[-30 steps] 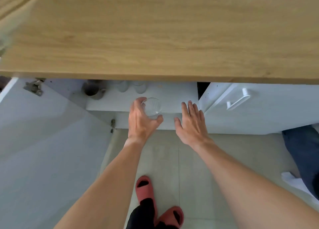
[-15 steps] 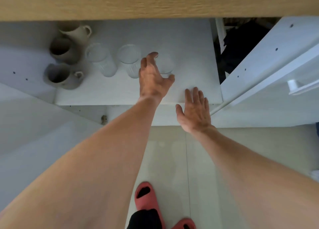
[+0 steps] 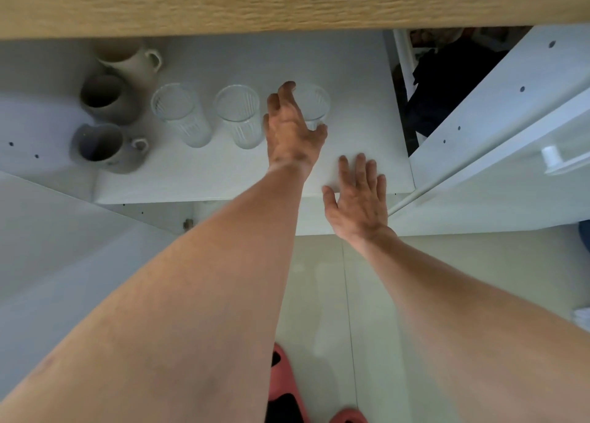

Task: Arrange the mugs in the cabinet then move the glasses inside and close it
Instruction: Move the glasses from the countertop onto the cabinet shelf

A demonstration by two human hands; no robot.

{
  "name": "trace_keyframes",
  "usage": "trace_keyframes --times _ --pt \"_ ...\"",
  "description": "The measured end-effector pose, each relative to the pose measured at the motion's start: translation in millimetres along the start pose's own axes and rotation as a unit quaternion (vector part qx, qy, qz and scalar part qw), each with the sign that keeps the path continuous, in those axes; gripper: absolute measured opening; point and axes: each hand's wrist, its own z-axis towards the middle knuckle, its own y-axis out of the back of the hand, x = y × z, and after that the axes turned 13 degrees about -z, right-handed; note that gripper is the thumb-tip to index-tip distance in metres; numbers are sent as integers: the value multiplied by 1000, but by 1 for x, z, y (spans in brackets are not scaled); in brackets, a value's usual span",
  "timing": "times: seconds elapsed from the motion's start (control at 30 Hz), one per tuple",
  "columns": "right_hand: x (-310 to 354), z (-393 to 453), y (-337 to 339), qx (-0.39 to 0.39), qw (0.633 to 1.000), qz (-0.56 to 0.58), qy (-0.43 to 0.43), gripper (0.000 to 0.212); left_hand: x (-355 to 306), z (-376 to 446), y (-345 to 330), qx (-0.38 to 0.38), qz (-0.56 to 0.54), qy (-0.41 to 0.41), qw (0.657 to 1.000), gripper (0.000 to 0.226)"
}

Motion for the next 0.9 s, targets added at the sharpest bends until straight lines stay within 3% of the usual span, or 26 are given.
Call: trace_keyframes --times 0.37,0.7,0.9 --pt "3 -4 11 13 1000 -21 -10 68 -11 1 11 69 23 32 997 108" --pt "-6 -41 61 -12 999 -25 18 66 -21 -66 56 74 17 67 995 90" --pt "-13 -88 91 -21 998 -25 50 66 -22 -145 98 98 105 71 987 68"
